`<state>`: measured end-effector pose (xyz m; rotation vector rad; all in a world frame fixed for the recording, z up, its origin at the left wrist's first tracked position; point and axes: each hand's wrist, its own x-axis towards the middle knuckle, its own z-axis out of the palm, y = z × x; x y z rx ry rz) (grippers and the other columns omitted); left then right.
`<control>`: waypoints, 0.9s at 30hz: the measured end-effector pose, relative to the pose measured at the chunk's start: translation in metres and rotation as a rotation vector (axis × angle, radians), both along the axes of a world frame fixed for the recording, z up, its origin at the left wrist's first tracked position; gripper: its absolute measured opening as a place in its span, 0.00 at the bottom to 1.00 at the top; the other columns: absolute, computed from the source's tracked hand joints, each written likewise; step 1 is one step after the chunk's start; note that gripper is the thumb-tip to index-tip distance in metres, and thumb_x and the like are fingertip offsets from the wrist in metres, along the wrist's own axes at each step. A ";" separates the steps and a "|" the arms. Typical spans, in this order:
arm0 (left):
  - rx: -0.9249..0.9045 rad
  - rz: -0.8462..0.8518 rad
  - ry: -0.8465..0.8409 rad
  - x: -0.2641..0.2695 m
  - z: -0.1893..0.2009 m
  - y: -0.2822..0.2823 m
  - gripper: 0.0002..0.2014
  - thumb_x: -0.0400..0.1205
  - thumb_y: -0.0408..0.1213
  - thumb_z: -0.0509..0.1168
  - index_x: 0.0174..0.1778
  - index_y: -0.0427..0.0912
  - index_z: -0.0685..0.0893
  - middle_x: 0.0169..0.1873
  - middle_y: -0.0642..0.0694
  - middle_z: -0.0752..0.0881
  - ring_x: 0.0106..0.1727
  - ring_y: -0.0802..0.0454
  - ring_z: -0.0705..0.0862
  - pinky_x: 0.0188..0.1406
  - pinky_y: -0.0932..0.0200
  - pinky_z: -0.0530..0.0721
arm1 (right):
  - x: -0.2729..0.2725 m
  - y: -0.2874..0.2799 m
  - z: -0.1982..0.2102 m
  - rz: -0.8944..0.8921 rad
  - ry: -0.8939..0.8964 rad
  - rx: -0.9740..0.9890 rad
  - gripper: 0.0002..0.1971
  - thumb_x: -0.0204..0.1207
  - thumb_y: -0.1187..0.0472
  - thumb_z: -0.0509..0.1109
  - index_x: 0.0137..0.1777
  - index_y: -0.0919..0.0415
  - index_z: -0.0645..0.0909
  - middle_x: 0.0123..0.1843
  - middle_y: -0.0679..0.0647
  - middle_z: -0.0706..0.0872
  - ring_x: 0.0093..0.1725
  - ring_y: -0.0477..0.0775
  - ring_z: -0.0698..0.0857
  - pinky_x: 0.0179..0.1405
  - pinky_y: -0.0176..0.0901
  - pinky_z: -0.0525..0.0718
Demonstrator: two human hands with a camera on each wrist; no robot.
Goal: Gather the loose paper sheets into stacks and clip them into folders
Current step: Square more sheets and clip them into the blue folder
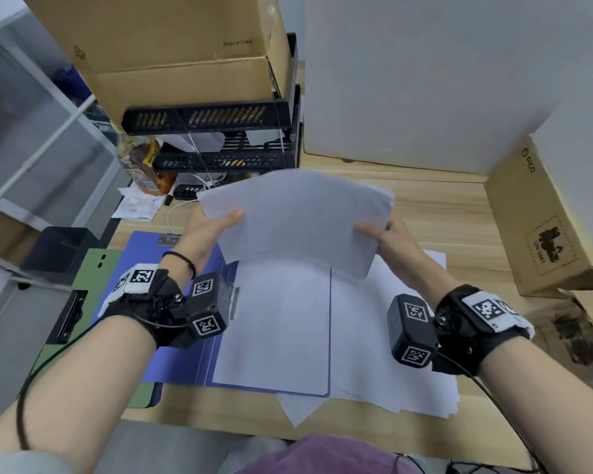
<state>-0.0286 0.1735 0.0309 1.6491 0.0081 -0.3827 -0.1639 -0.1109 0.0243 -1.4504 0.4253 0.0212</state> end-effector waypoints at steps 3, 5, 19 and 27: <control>0.158 0.000 0.069 -0.009 -0.028 0.009 0.19 0.76 0.18 0.65 0.61 0.39 0.81 0.55 0.44 0.85 0.61 0.45 0.82 0.61 0.52 0.79 | -0.018 0.000 -0.027 0.092 0.106 -0.046 0.16 0.80 0.62 0.69 0.67 0.50 0.80 0.63 0.51 0.87 0.61 0.51 0.86 0.59 0.49 0.83; 0.229 -0.005 0.107 -0.019 -0.042 0.011 0.20 0.77 0.17 0.60 0.59 0.41 0.80 0.54 0.44 0.84 0.63 0.44 0.79 0.63 0.51 0.75 | -0.029 0.003 -0.042 0.153 0.180 -0.078 0.19 0.80 0.61 0.70 0.70 0.48 0.78 0.64 0.50 0.86 0.63 0.51 0.85 0.63 0.51 0.82; 0.182 0.188 0.288 -0.021 -0.063 0.013 0.19 0.80 0.49 0.67 0.62 0.42 0.79 0.63 0.42 0.81 0.59 0.46 0.82 0.53 0.53 0.80 | -0.017 0.011 -0.021 0.058 0.191 -0.011 0.10 0.88 0.54 0.56 0.63 0.49 0.76 0.53 0.51 0.88 0.50 0.53 0.87 0.41 0.49 0.86; -0.006 0.054 0.239 -0.057 -0.052 -0.016 0.15 0.82 0.38 0.67 0.64 0.40 0.82 0.60 0.42 0.87 0.57 0.46 0.87 0.57 0.50 0.85 | -0.024 0.047 -0.033 0.152 0.156 0.109 0.17 0.85 0.54 0.64 0.73 0.49 0.71 0.61 0.48 0.88 0.56 0.50 0.89 0.48 0.48 0.89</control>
